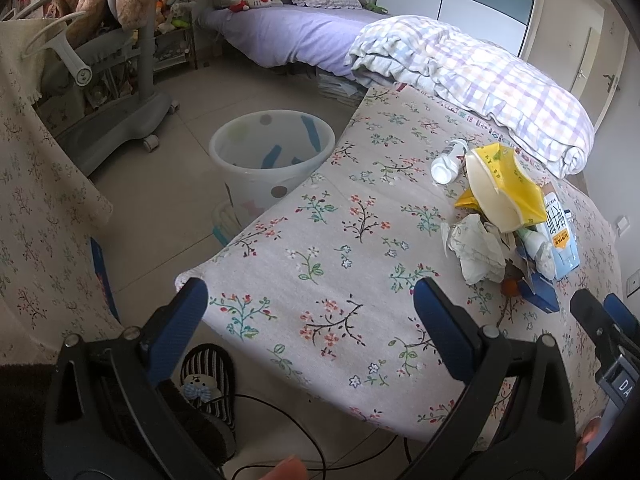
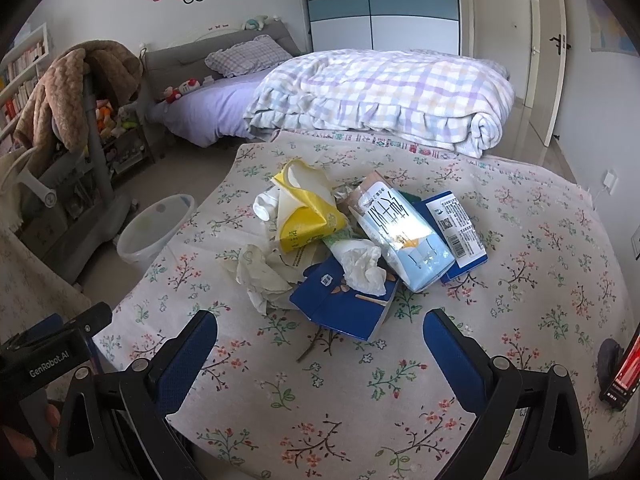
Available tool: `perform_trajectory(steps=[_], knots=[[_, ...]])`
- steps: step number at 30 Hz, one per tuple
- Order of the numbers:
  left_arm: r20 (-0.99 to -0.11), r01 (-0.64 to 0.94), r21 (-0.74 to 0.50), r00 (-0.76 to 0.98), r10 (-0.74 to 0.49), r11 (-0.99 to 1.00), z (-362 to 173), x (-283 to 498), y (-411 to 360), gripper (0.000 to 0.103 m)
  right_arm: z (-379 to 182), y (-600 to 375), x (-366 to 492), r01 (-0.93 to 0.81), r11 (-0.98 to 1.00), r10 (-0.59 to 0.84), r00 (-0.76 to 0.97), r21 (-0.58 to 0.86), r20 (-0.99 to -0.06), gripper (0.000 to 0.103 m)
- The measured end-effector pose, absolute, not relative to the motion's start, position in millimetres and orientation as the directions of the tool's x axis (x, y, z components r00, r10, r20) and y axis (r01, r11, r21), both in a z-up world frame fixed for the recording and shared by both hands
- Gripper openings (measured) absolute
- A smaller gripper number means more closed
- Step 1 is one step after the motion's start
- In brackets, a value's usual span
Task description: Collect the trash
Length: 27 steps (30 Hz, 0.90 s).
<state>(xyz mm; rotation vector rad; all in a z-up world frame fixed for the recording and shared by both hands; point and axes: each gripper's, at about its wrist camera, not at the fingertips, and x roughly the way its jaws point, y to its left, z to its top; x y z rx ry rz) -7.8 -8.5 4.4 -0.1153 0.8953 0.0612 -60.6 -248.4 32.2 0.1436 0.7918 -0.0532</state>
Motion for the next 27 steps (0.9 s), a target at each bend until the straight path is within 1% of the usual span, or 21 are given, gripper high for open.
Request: perform_trajectory(steps=[27], knots=[[-0.778,-0.106,-0.073,0.628,0.010,0.992,3.8,-9.2,-5.3,0.102,28.1,-242.9,-60.6,0.094,0.990,0.011,0.695,0.106,-0.719,0.103]])
